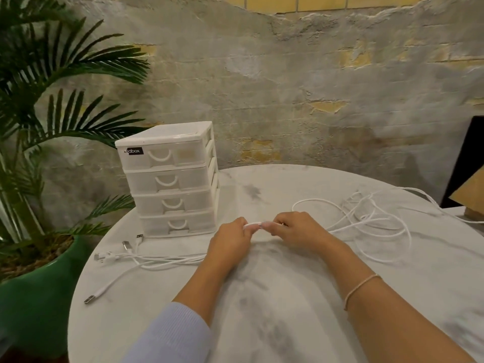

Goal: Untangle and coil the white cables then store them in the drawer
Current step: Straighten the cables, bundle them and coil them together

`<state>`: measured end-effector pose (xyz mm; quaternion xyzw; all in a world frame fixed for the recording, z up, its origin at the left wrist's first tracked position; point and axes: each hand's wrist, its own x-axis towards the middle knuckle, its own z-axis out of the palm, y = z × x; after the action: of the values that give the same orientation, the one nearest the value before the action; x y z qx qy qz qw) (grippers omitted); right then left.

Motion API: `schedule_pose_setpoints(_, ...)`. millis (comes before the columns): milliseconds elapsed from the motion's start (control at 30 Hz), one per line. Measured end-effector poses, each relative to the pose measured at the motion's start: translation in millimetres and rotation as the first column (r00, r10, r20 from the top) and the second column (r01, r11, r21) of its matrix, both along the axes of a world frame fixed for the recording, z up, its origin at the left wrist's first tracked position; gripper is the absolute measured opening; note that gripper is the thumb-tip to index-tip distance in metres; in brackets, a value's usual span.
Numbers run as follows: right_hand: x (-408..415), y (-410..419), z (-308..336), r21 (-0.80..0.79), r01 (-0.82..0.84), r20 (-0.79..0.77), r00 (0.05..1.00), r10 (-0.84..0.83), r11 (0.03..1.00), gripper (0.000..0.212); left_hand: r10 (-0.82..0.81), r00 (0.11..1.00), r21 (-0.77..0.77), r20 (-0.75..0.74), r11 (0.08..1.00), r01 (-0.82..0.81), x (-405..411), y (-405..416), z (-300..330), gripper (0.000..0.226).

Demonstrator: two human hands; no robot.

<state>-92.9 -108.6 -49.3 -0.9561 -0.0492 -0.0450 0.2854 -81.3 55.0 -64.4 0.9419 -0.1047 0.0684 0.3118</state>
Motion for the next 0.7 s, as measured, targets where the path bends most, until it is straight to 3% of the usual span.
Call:
schedule_pose_setpoints(100,-2,-19,9,-0.133,-0.044,0.006,0.999,0.046,0.99,0.01,0.108,0.994,-0.025,0.011,0.994,-0.108,4,2,-1,0.03)
schedule_pose_setpoints(367,-20,-71,61,-0.324,0.248,0.018,0.966,-0.257,0.913,0.042,0.254,0.967,-0.044,0.026,0.967,-0.252,4,5,-2,0.034)
schedule_pose_setpoints(500,-19,-92,95,-0.497,0.427,0.208,0.904,-0.375,0.755,0.023,0.3,0.954,-0.056,0.026,0.953,-0.298,5,7,-4,0.037)
schedule_pose_setpoints(533,-18,-96,100,-0.475,0.512,0.302,0.858,-0.414,0.715,0.019,0.314,0.949,-0.066,0.023,0.948,-0.312,6,8,-5,0.039)
schedule_pose_setpoints(600,-17,-103,104,-0.28,0.682,0.461,0.713,-0.529,0.675,0.02,0.341,0.94,-0.079,0.009,0.937,-0.339,7,10,-7,0.041)
schedule_pose_setpoints(700,-17,-105,105,-0.004,0.792,0.449,0.546,-0.707,0.61,0.042,0.355,0.935,-0.086,-0.01,0.931,-0.355,7,8,-8,0.039)
